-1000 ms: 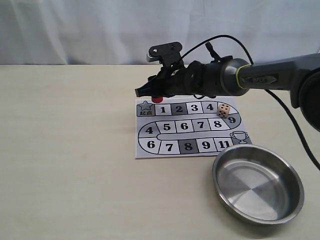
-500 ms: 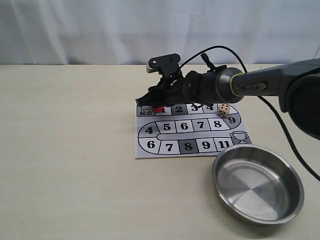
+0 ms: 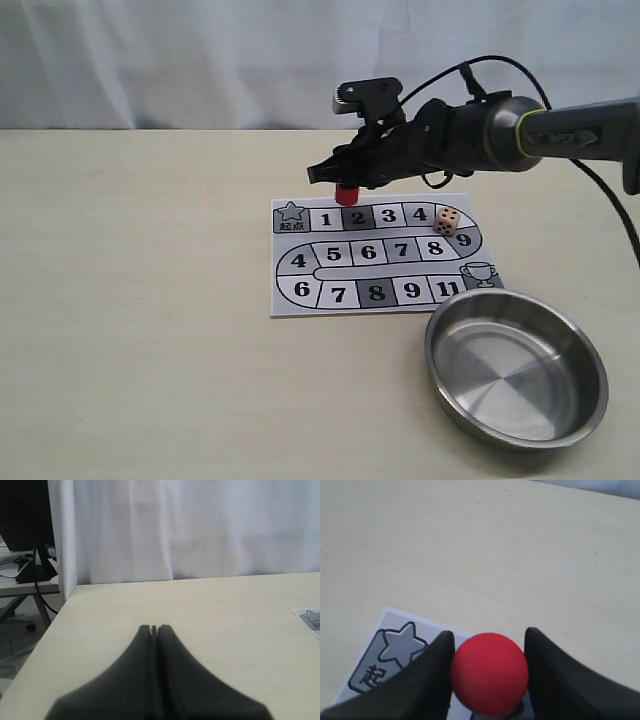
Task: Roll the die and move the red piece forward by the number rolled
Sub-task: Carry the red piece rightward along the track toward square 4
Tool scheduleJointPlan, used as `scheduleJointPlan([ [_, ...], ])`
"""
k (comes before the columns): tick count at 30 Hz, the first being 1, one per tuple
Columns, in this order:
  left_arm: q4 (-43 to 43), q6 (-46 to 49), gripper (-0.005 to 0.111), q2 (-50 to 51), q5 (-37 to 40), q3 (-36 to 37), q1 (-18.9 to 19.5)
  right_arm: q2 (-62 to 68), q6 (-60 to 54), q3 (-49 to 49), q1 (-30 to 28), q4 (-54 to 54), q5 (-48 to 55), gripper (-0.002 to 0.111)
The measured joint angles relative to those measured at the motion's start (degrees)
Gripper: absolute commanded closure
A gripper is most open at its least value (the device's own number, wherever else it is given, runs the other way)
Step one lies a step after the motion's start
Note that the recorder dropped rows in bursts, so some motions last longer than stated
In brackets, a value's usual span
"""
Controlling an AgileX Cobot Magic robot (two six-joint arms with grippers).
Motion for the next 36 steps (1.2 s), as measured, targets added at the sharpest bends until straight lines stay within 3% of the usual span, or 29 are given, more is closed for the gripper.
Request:
scheduleJointPlan([
  [27,0.00,0.00,0.107,0.00,0.00,0.00,0.00,0.50,0.00,-0.01,-0.87,-0.07,0.95,0.104],
  [36,0.00,0.00,0.107,0.00,0.00,0.00,0.00,-2.19,0.89,-0.01,-4.65,-0.07,4.36,0.104],
])
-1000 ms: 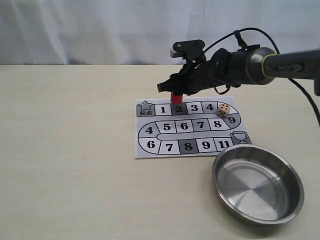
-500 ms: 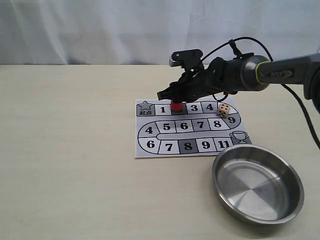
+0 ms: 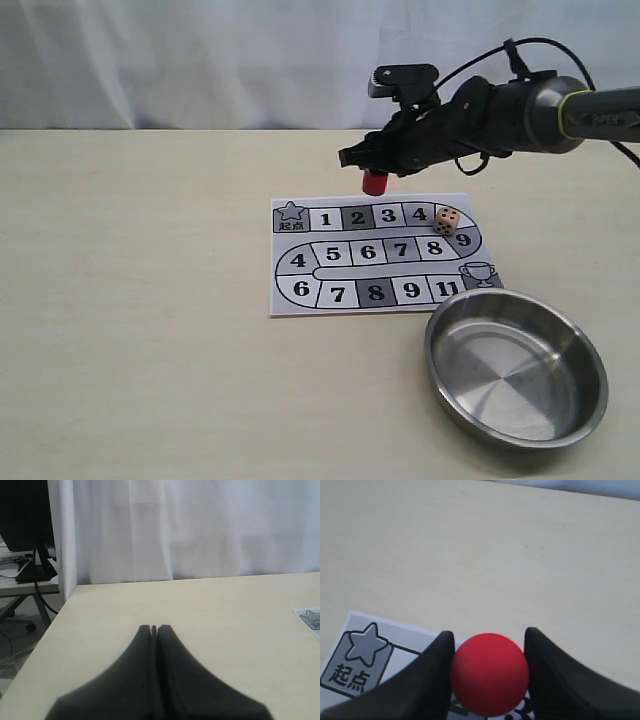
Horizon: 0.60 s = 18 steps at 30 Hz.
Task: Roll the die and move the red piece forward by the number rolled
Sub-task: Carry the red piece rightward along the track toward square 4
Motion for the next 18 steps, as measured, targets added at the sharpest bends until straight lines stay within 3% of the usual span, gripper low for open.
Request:
scheduleJointPlan([
  [18,0.00,0.00,0.107,0.00,0.00,0.00,0.00,2.70,0.37,1.15,-1.37,-1.38,1.65,0.104],
])
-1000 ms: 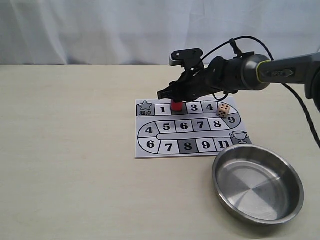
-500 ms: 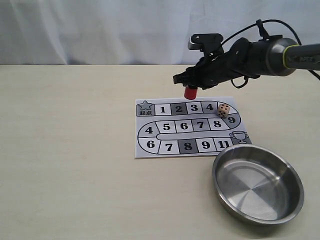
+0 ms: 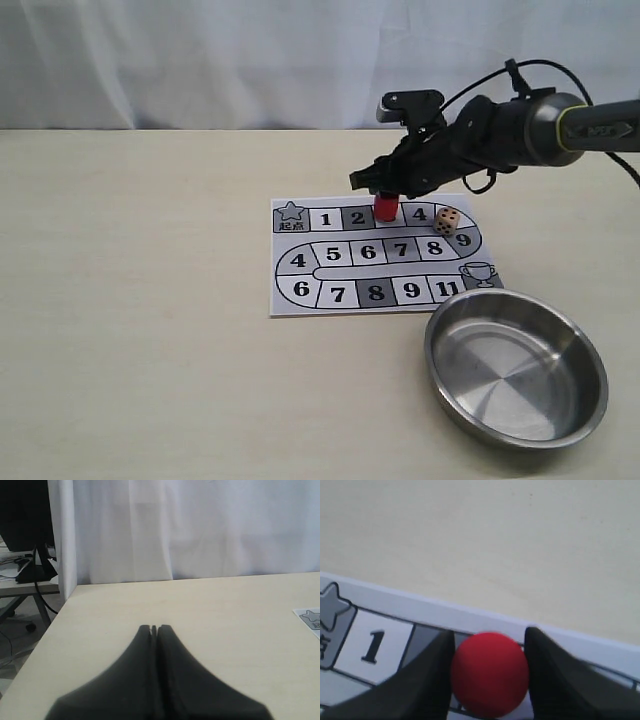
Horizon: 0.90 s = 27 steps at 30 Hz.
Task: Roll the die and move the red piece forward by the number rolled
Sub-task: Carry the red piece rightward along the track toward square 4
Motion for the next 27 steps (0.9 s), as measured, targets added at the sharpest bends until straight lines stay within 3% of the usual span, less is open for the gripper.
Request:
scheduleJointPlan([
  [17,0.00,0.00,0.107,0.00,0.00,0.00,0.00,-1.30,-0.12,1.00,-0.34,-0.20,-2.62,0.104],
  [27,0.00,0.00,0.107,0.00,0.00,0.00,0.00,-3.82,-0.12,1.00,-4.13,-0.62,-1.42,0.104],
])
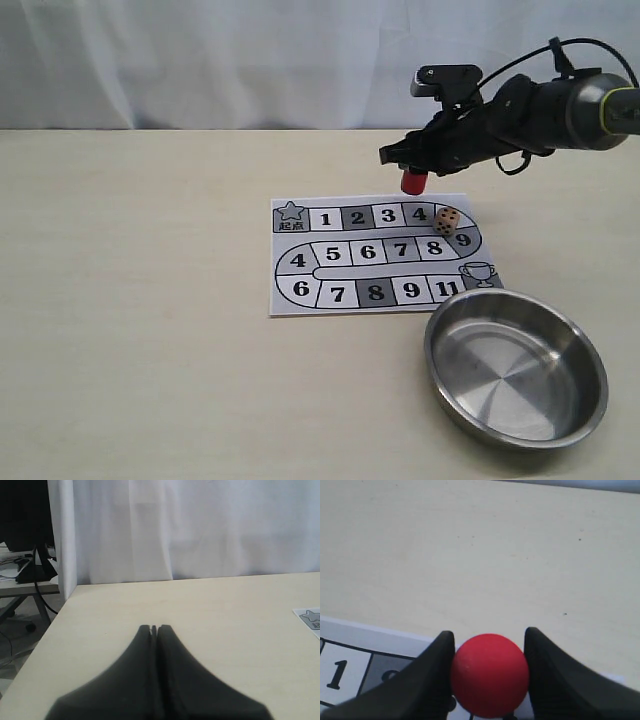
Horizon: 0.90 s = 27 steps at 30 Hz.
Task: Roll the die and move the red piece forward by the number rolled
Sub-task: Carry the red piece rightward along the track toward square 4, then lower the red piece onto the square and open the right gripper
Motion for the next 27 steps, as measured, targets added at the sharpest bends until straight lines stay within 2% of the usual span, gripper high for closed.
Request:
scheduleJointPlan([
  [14,0.00,0.00,0.107,0.09,0.00,0.00,0.00,2.41,-2.15,2.85,-0.65,-0.90,-1.34,0.103],
  [16,0.00,0.00,0.107,0.09,0.00,0.00,0.00,2.41,-2.28,2.85,-0.65,-0.90,-1.45,0.092],
  [20,0.00,0.00,0.107,0.09,0.00,0.00,0.00,2.41,-1.81,2.85,-0.65,-0.90,-1.57,0.063],
  [23,0.00,0.00,0.107,0.09,0.00,0.00,0.00,2.41,-1.52,2.94,-0.65,-0.90,-1.66,0.055],
  [27,0.00,0.00,0.107,0.09,0.00,0.00,0.00,2.50,-0.31,2.94,-0.65,-0.90,-1.66,0.054],
])
